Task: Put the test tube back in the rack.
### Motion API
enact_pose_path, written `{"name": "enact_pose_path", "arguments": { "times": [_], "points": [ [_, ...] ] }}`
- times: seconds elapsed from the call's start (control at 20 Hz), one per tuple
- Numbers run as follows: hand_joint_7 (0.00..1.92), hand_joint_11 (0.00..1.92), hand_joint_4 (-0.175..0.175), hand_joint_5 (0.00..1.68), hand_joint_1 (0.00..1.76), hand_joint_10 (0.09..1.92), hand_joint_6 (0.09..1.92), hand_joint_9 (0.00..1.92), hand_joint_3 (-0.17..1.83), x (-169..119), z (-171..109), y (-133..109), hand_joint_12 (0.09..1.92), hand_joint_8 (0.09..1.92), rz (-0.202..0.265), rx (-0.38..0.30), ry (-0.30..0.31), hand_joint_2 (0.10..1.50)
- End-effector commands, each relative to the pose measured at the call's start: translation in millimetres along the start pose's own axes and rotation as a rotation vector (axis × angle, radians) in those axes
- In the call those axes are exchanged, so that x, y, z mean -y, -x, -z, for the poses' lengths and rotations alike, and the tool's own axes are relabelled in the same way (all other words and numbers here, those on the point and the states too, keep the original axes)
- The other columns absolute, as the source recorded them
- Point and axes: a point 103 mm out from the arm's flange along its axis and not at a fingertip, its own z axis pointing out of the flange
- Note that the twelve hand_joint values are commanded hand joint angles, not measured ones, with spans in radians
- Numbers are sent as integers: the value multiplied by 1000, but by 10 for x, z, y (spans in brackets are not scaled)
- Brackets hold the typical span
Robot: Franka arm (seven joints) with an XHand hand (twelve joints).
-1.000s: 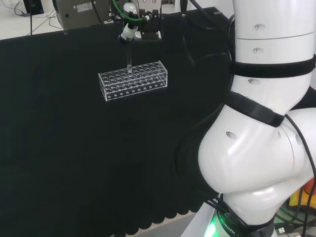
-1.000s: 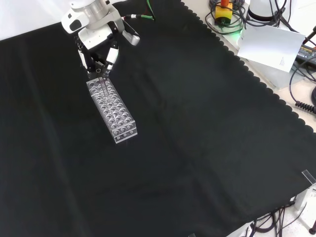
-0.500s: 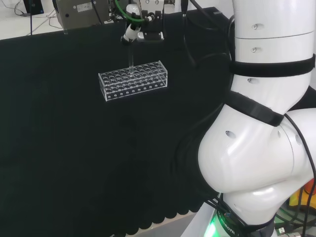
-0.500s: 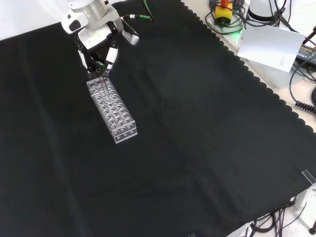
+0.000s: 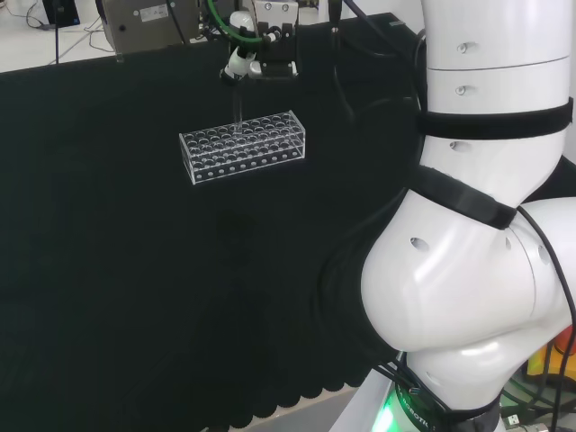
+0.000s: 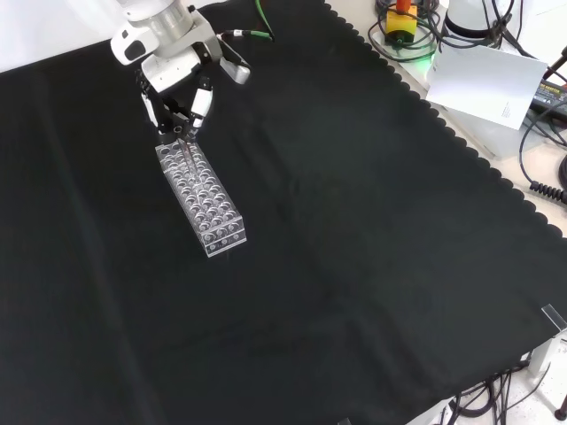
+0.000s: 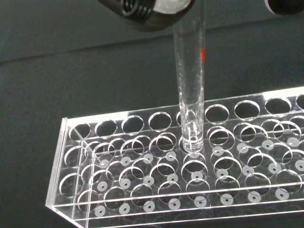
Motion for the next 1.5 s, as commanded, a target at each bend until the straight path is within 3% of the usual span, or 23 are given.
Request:
{"name": "enact_pose_path", "arguments": {
  "times": [0.05,0.75,1.5],
  "points": [
    [1410,1537,-175,1410,1327,87,87,1792,-175,-15,-41,-9,737,575,-1,0,-9,1046],
    [1409,1538,-175,1410,1326,87,87,1793,-175,-77,-143,8,737,576,8,-7,-32,1046],
    [1409,1539,-175,1410,1326,87,87,1795,-175,-190,-453,51,737,577,7,-42,-74,1046]
  ]
}}
